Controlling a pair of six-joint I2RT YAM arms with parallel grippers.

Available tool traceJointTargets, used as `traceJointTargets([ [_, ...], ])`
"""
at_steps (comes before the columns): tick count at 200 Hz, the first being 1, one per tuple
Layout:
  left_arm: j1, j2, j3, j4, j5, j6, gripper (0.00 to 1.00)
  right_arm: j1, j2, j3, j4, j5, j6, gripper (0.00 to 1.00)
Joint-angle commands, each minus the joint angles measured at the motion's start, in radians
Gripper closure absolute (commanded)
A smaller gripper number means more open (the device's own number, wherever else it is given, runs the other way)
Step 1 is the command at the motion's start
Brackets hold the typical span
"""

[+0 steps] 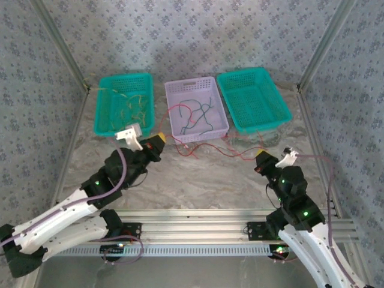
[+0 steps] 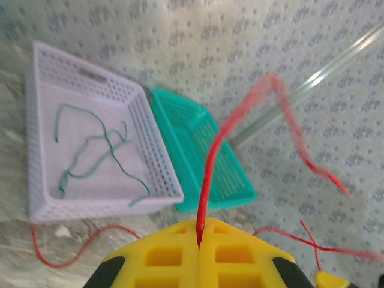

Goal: Untangle the cables

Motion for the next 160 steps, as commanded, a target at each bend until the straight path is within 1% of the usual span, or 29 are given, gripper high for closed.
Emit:
traceJointTargets([
  [1,0.009,-0.017,0.090,-0.164,-0.056,0.103,1.00,-0.060,0.083,0.114,-0.159,0.058,-0.080,1.00],
  [15,0.009,-0.020,0.106,-0.194,-0.060,0.131,1.00,-0.112,0.134,0.166,-0.134,0.061,-0.134,1.00],
  [28,0.011,-0.033,0.118,-0.225,-0.087,0.146,1.00,-0.173,0.182,0.221,-0.132,0.068,-0.151,1.00],
  [31,0.011,-0.038,0.119,-0.228,-0.090,0.152,1.00,-0.187,0.192,0.233,-0.129,0.060,-0.181,1.00],
  [50,0.011,-0.044,0.124,-0.238,-0.071,0.171,1.00,-0.278,0.270,0.302,-0.087,-0.037,-0.184,1.00],
  [66,0.011,-0.018,0.134,-0.264,-0.043,0.160,1.00,-0.329,0.365,0.364,-0.038,-0.134,-0.166,1.00],
  [77,0.011,-0.008,0.126,-0.259,-0.023,0.148,1.00,-0.346,0.439,0.417,-0.011,-0.179,-0.166,1.00],
  [106,0.010,0.011,0.107,-0.226,0.013,0.136,1.00,-0.362,0.614,0.524,0.059,-0.185,-0.181,1.00],
  [134,0.009,0.051,0.126,-0.204,0.055,0.146,1.00,-0.373,0.775,0.605,0.141,-0.150,-0.215,1.00],
  [160,0.001,0.097,0.160,-0.185,0.089,0.159,1.00,-0.384,0.938,0.695,0.142,-0.113,-0.258,1.00],
])
